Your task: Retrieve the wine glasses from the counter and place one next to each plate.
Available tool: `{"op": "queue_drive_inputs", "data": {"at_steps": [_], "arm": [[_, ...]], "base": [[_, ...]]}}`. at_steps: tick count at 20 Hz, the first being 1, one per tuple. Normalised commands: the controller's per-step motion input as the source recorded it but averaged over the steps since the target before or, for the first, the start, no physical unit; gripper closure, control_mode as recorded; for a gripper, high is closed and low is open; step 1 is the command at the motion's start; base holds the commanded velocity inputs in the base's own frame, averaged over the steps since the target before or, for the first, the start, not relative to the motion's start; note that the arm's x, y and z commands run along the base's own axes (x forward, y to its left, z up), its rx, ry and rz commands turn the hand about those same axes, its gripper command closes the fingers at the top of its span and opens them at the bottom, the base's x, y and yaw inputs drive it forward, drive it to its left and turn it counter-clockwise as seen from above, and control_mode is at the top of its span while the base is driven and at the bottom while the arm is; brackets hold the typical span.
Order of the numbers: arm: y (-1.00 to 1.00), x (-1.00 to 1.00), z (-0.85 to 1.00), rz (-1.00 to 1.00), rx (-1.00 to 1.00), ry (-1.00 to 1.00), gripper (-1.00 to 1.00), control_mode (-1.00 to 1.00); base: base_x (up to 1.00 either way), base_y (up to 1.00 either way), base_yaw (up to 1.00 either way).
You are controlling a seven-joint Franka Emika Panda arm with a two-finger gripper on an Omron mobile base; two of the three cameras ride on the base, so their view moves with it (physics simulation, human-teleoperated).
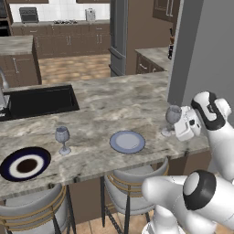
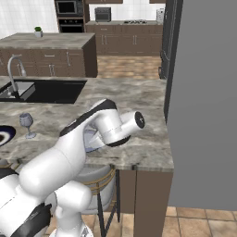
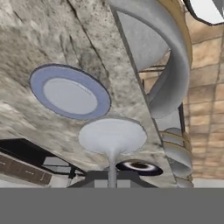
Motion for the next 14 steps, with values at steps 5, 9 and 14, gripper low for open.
{"op": "queue_drive_inputs", "data": {"at_steps": [5,9,14], "arm": [[0.0,0.02,-0.34,0.01,0.02,0.02,1.0,-1.0],[0.0,0.19,-0.31,0.0,-0.01,0.0,1.0,-1.0],[0.0,0.33,-0.22,0.0,-0.01,0.0,1.0,-1.0]], "base": [[0.0,0.0,0.0],[0.0,0.0,0.0],[0.0,0.0,0.0]]}}
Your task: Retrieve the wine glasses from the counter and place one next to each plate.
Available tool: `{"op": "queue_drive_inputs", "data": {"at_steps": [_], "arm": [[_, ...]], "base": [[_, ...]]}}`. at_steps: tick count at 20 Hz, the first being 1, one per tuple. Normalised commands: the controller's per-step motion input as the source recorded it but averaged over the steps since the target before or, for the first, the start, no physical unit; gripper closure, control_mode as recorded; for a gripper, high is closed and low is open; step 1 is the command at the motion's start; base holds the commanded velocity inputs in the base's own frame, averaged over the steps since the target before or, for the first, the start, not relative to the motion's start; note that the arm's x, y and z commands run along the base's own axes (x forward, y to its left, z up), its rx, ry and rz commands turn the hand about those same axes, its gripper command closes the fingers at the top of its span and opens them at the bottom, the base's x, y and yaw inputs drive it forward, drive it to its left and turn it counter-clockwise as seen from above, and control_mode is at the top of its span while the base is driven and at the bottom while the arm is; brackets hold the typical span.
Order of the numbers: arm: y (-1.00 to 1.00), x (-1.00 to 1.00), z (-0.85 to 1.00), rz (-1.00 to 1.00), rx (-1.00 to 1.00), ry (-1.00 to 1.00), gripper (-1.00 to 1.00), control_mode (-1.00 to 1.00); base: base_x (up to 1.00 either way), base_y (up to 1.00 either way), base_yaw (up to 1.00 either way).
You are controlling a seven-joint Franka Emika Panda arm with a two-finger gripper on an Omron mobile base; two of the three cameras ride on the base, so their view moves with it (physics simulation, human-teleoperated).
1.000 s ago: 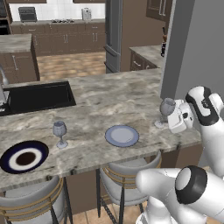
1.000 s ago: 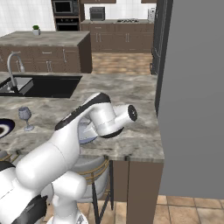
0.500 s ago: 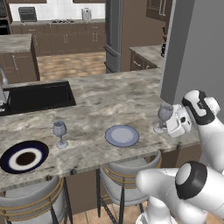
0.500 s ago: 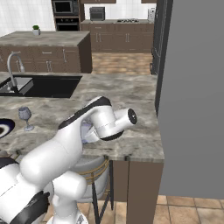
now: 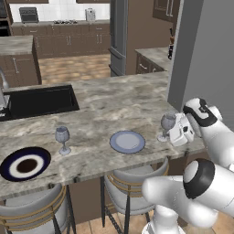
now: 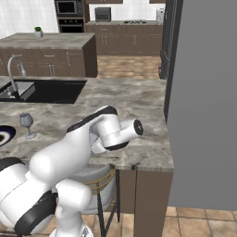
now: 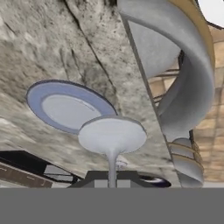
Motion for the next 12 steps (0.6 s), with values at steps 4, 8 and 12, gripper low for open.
{"op": "queue_drive_inputs", "data": {"at_steps": [4,8,12], "arm": [[0.0,0.32,-0.12,0.0,0.0,0.0,1.0,-1.0],[-0.01,0.34,-0.19,0.0,0.0,0.0,1.0,-1.0],[-0.14,0.34,-0.21,0.0,0.0,0.0,1.0,-1.0]], "base": [[0.0,0.0,0.0],[0.0,0.0,0.0],[0.0,0.0,0.0]]}}
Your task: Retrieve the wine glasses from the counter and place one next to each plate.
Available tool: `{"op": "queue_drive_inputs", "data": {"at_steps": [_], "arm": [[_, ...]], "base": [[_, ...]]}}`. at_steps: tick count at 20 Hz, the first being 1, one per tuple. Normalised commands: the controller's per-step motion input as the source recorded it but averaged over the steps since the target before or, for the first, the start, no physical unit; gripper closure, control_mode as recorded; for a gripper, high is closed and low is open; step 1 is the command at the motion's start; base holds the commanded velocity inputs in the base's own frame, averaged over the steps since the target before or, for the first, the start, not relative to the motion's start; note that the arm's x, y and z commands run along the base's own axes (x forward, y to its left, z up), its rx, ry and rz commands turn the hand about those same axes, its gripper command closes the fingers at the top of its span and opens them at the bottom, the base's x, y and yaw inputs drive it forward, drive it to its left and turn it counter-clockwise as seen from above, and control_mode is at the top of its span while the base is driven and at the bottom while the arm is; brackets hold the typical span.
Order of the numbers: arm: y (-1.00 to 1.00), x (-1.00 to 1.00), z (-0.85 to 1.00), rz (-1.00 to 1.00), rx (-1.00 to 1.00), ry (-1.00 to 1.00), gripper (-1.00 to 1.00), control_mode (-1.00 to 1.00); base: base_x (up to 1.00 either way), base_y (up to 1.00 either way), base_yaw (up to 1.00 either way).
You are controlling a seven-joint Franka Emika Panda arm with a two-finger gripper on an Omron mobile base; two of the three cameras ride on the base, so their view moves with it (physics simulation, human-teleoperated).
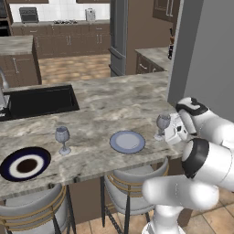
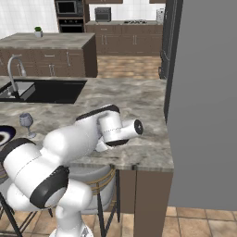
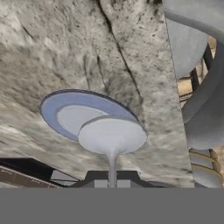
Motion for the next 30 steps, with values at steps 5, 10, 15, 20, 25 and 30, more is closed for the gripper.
{"op": "queue_drive_inputs", "data": {"at_steps": [5,10,15,20,25,30], "arm": [[-0.14,0.22,-0.16,0.0,0.0,-0.02,1.0,-1.0],[0.0,0.15,-0.27,0.0,0.0,0.0,1.0,-1.0],[0.0,0.18,-0.29,0.0,0.0,0.0,1.0,-1.0],[0.0,0.25,-0.22,0.0,0.0,0.0,1.0,-1.0],[0.0,0.35,-0.15,0.0,0.0,-0.01,1.0,-1.0],[0.0,0.33,-0.14,0.0,0.0,-0.02,1.0,-1.0]], "base": [[0.0,0.0,0.0],[0.0,0.0,0.0],[0.0,0.0,0.0],[0.0,0.0,0.0],[0.0,0.0,0.0],[0.0,0.0,0.0]]}}
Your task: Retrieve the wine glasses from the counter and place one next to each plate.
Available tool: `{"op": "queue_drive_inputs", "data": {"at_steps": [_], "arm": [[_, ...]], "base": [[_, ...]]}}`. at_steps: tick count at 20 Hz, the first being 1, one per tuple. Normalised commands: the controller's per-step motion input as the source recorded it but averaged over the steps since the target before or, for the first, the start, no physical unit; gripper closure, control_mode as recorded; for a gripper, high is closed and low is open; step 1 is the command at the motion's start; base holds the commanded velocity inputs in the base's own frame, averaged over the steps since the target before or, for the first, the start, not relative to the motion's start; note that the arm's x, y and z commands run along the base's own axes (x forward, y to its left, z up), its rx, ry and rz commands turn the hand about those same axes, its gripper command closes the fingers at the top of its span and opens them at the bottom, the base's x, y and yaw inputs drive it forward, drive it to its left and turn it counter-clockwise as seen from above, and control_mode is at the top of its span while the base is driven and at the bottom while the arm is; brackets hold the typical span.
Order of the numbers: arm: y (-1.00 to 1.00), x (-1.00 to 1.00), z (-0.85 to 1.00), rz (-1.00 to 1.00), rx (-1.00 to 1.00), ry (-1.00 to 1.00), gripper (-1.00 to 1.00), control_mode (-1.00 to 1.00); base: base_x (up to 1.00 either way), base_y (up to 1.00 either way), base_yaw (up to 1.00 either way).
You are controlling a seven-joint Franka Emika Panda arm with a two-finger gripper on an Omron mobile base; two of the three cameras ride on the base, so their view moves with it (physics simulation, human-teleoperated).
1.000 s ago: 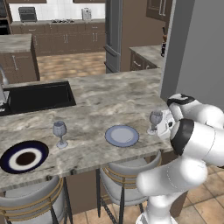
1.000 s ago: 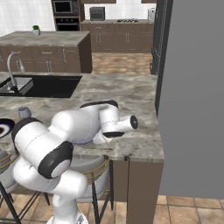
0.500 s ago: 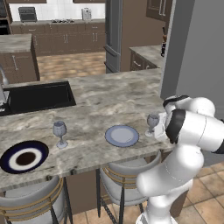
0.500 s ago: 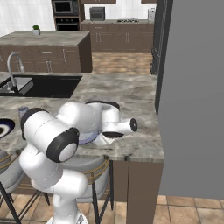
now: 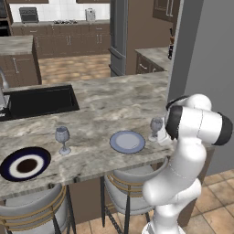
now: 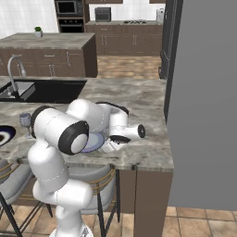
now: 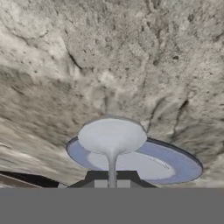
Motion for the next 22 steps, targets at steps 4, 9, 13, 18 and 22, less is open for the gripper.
{"op": "queue_drive_inputs", "data": {"at_steps": [4,9,13,18,22], "arm": [[0.0,0.27,-0.19,0.0,0.0,-0.01,1.0,-1.0],[0.0,0.2,-0.24,0.0,0.0,-0.01,1.0,-1.0],[0.0,0.21,-0.24,0.0,0.0,0.0,1.0,-1.0],[0.0,0.15,-0.22,0.0,0.0,0.0,-1.0,-1.0],[0.0,0.0,-0.08,0.0,0.0,-0.04,-1.0,-1.0]], "base": [[0.0,0.0,0.0],[0.0,0.0,0.0],[0.0,0.0,0.0],[0.0,0.0,0.0],[0.0,0.0,0.0]]}}
